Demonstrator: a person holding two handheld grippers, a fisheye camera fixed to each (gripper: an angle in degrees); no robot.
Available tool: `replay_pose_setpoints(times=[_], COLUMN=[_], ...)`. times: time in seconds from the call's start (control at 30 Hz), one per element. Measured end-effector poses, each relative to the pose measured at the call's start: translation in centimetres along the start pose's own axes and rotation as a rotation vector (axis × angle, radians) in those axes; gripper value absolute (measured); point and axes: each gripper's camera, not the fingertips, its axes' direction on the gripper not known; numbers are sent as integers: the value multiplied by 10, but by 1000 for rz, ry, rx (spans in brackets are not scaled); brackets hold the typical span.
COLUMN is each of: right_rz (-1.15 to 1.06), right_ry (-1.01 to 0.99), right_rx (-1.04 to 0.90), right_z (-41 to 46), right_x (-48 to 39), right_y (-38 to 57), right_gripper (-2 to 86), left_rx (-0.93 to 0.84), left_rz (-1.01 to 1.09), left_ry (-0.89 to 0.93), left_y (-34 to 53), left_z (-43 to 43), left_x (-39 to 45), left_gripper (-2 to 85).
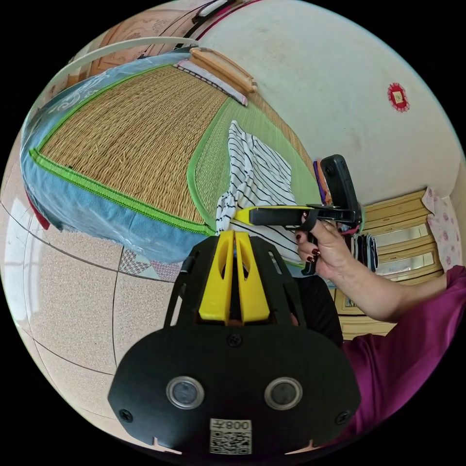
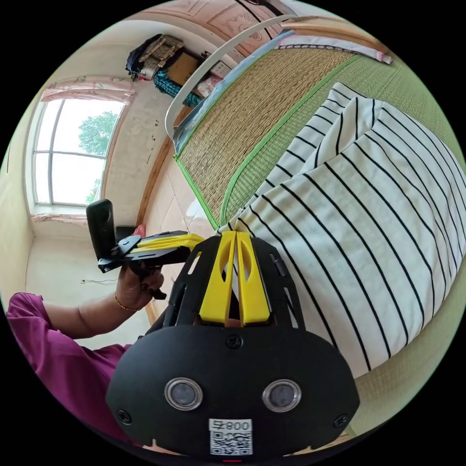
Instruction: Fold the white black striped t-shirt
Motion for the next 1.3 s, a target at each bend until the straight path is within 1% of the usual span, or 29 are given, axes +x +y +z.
replay_pose_setpoints(times=[0.17, 0.23, 0.37, 0.47, 0.6, 0.67, 0.87, 0.97, 1.1, 1.17, 1.3], right_rz=[-14, -44, -104, -143, -185, -203, -232, -225, -187, -146, -123], right_ry=[16, 32, 168, 228, 310, 385, 481, 452, 409, 337, 291], right_rx=[8, 13, 0, 5, -9, -26, -80, -80, -72, -71, -58], right_z=[-2, -3, -2, -2, 8, 21, 61, 66, 74, 77, 77], right_x=[-21, -32, -62, -80, -98, -107, -115, -116, -107, -95, -86], right_y=[16, 25, 49, 65, 80, 85, 95, 102, 118, 130, 157], right_gripper=[3, 4, 16, 38, 54, 57, 52, 43, 22, 11, 4], left_rx=[26, -3, -35, -16, -19, -24, -32, -30, -30, -21, 17], left_rz=[5, 15, 11, 11, 14, 6, -3, -14, -17, -24, -11], left_ry=[1, -15, -6, 18, 6, 0, -32, -19, -54, -67, 11], left_y=[-2, -6, -10, -6, 1, 2, 4, 6, 14, 19, 32], left_z=[-1, 7, 15, 8, 9, 13, 29, 32, 31, 28, 25], left_x=[5, 7, 8, 15, 22, 23, 30, 32, 41, 44, 59], left_gripper=[19, 25, 14, 6, 2, 2, 3, 3, 2, 2, 1])
